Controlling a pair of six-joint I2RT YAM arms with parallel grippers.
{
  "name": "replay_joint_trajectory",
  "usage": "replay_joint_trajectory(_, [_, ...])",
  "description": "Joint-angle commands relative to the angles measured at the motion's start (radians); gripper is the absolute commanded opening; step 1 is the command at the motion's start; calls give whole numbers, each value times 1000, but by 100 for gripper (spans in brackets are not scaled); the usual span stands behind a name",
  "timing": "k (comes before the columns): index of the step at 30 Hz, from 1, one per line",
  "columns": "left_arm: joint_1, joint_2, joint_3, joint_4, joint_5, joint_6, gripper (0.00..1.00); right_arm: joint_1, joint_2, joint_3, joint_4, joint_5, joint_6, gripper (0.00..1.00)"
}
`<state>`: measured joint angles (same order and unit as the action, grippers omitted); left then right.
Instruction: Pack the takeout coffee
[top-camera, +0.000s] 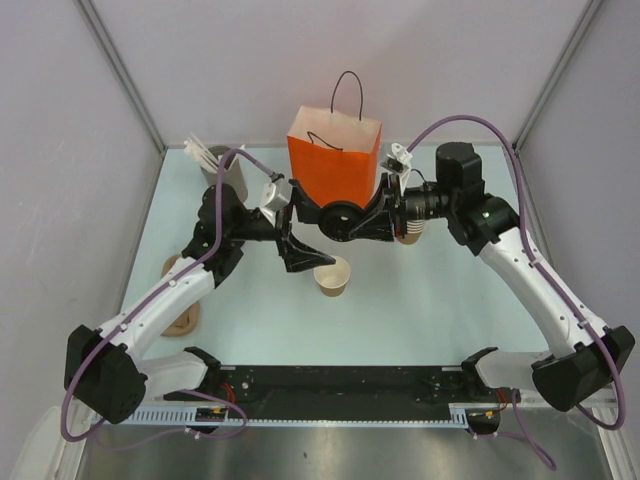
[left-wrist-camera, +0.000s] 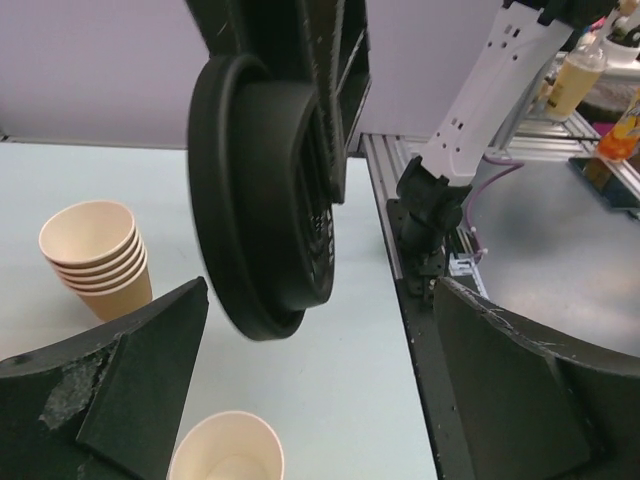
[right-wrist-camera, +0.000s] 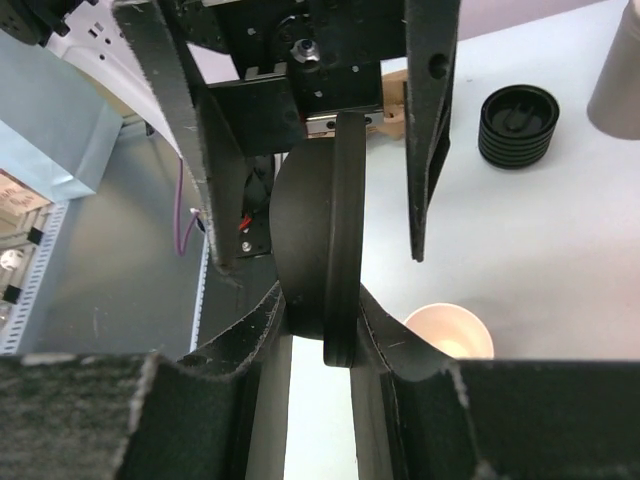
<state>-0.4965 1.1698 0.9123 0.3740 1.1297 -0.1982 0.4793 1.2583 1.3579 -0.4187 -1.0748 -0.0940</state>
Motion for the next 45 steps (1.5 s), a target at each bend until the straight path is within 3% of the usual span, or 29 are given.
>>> replay_joint_trajectory(1, [10, -25, -36, 223, 38, -151, 99, -4, 15, -5, 112, -30, 83, 1])
replay_joint_trajectory(6, [9, -15, -35, 259, 42, -182, 95, -5, 29, -14, 141, -31, 89, 1])
replay_joint_trajectory(17, [9, -1, -33, 270, 44, -201, 75, -2, 49, -26, 193, -47, 151, 0])
replay_joint_trajectory(29, [9, 8, -29, 255, 41, -195, 43, 7, 50, -39, 205, -53, 157, 1])
replay_joint_trajectory(34, [9, 5, -21, 220, 36, -176, 23, 8, 38, -42, 175, -33, 117, 5])
replay_joint_trajectory(40, [9, 2, -20, 197, 36, -161, 16, 7, 21, -42, 140, -1, 68, 21])
replay_joint_trajectory(43, [9, 4, -18, 187, 38, -155, 16, 5, 9, -42, 132, 18, 45, 35])
replay_joint_trajectory(44, [9, 2, -15, 181, 38, -147, 16, -1, 4, -42, 127, 33, 39, 47])
replay_joint_trajectory(45, [9, 2, -12, 160, 38, -144, 17, -7, -3, -42, 121, 47, 19, 52])
